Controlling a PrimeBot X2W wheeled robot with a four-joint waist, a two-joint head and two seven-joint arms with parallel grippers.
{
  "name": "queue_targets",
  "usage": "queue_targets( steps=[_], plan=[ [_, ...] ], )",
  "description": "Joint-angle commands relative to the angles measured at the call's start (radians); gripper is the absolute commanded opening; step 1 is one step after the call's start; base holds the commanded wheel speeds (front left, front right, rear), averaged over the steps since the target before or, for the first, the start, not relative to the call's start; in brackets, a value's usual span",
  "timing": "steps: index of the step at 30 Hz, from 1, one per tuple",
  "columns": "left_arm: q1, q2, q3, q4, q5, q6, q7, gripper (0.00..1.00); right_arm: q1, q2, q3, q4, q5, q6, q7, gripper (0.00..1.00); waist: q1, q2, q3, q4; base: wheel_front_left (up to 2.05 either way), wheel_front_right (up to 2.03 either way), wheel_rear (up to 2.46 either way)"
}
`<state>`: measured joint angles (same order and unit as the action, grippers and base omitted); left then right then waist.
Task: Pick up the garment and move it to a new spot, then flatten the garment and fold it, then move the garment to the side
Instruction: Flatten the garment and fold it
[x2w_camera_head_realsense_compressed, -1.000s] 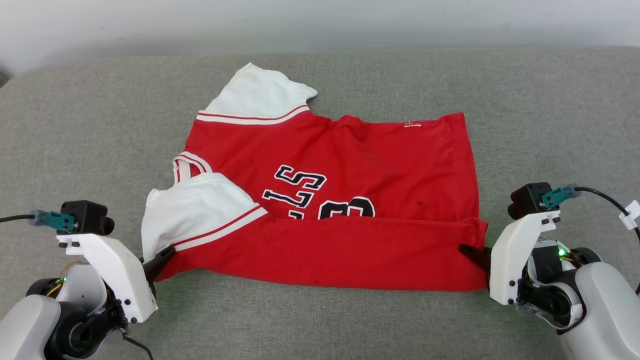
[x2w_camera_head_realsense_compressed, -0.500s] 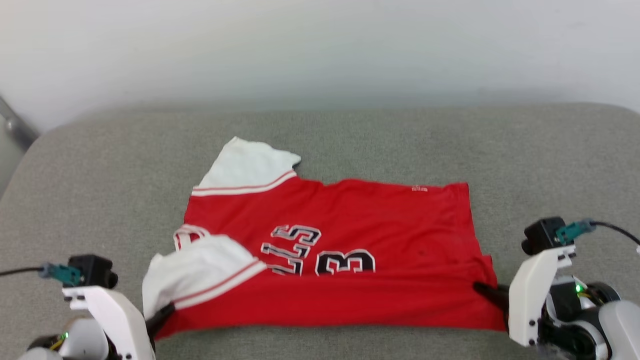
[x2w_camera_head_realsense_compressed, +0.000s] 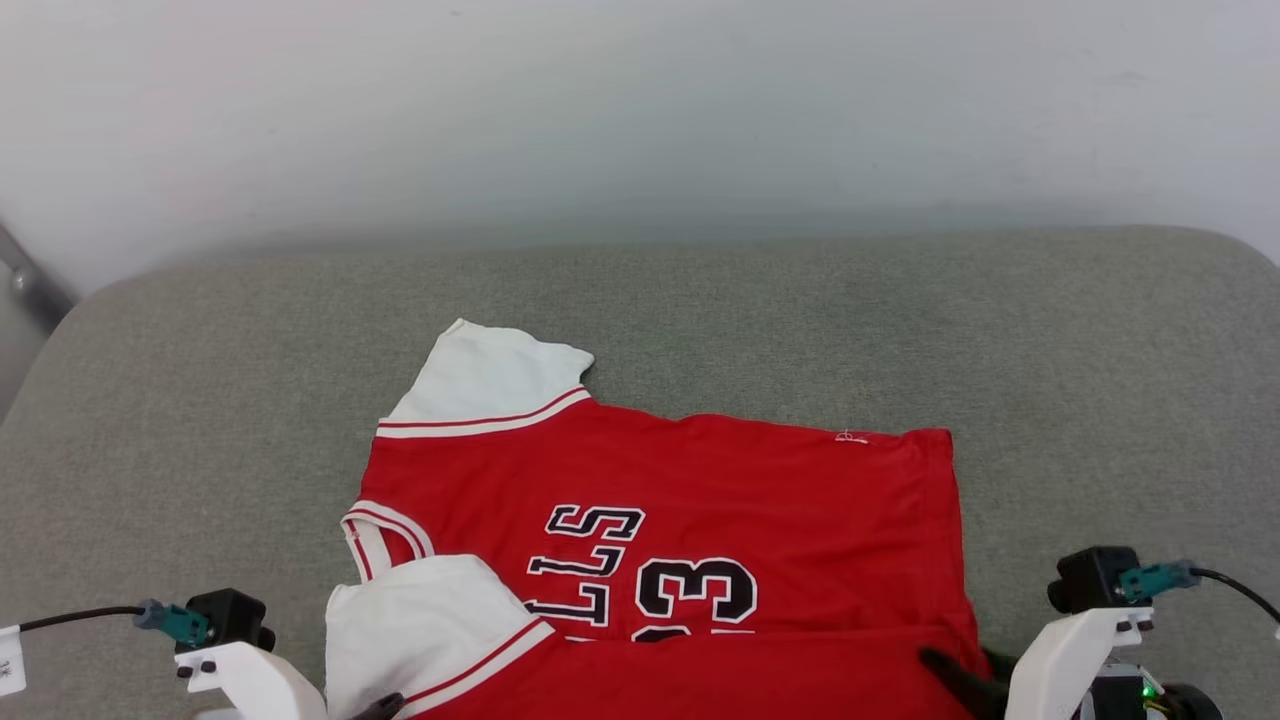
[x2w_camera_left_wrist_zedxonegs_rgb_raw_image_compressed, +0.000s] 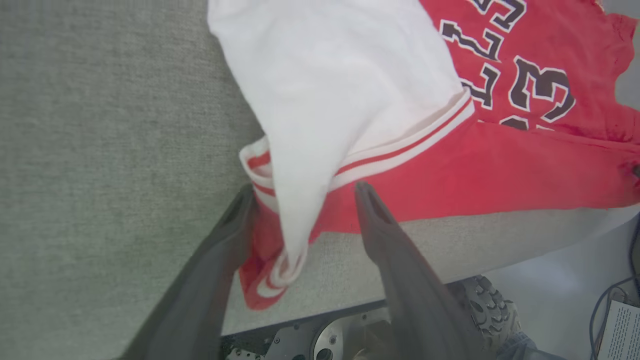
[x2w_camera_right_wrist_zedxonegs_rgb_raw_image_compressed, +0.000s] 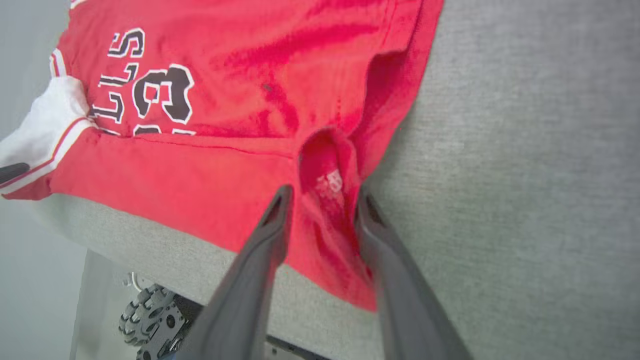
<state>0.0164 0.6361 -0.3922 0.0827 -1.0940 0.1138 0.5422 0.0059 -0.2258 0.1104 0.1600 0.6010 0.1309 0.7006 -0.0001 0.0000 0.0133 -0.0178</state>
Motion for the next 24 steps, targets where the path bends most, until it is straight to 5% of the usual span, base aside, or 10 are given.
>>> queue_targets(
  steps=[1, 10, 16, 24],
  plan=[
    [-0.025, -0.006, 0.0, 0.011, 0.013, -0.014, -0.018, 1.0, 0.011, -0.002, 0.01, -0.024, -0.012, 0.0, -0.078, 1.0, 0.0001, 0.0, -0.005, -0.004, 0.0, 0.0, 0.0],
    [-0.111, 0.017, 0.057, 0.008, 0.103, -0.001, -0.157, 1.0, 0.007, 0.018, -0.035, -0.113, -0.16, 0.0, -0.411, 1.0, 0.0001, 0.0, -0.015, -0.038, 0.0, 0.0, 0.0],
    [-0.2, 0.008, 0.105, -0.001, 0.162, 0.056, -0.25, 1.0, -0.031, 0.067, -0.084, -0.164, -0.26, 0.0, -0.524, 1.0, 0.0001, 0.0, 0.047, -0.086, 0.0, 0.0, 0.0],
    [-0.367, 0.024, 0.136, 0.042, 0.203, 0.066, -0.279, 1.0, -0.112, 0.115, -0.101, -0.237, -0.324, 0.0, -0.603, 1.0, 0.0001, 0.0, 0.187, -0.154, 0.0, 0.0, 0.0]
  ],
)
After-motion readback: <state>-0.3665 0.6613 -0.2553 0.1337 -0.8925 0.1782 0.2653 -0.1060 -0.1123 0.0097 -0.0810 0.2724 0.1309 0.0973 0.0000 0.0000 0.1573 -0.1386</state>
